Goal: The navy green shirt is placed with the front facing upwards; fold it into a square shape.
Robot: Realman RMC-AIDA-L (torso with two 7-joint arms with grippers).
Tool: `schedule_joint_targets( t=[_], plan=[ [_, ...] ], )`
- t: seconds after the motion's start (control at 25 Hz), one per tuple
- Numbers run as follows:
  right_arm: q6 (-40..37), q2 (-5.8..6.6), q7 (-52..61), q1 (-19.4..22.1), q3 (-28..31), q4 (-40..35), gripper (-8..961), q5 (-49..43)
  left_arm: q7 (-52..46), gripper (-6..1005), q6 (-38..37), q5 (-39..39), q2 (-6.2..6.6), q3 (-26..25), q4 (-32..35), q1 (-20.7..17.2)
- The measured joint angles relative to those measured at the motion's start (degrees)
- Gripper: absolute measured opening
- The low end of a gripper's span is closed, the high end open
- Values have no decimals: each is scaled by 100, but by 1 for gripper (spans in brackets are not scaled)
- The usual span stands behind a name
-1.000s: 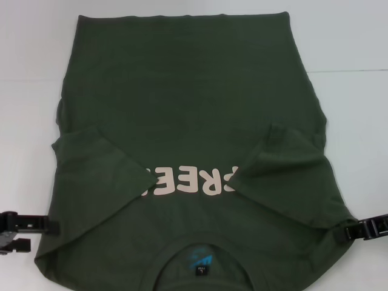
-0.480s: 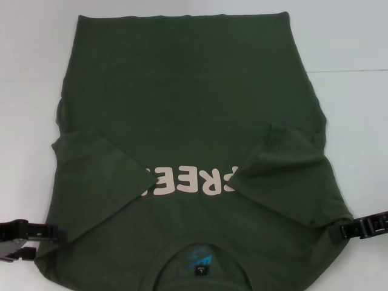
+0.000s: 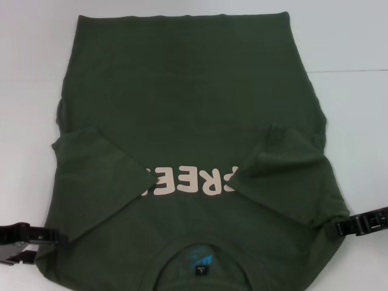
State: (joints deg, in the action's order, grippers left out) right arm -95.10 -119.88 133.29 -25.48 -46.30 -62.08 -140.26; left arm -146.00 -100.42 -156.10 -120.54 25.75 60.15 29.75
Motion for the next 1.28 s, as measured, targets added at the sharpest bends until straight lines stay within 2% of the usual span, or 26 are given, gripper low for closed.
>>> schedule_joint_targets(
  t=[1.08,1.28],
  plan=[
    [-18,9,25,-152,-46,14,36,-24,-122,885,186,-302,13,187,-140,114],
    [-26,9,27,-159,-46,29,36,-19,-130,812,341,-358,3,376,-143,119]
  ],
)
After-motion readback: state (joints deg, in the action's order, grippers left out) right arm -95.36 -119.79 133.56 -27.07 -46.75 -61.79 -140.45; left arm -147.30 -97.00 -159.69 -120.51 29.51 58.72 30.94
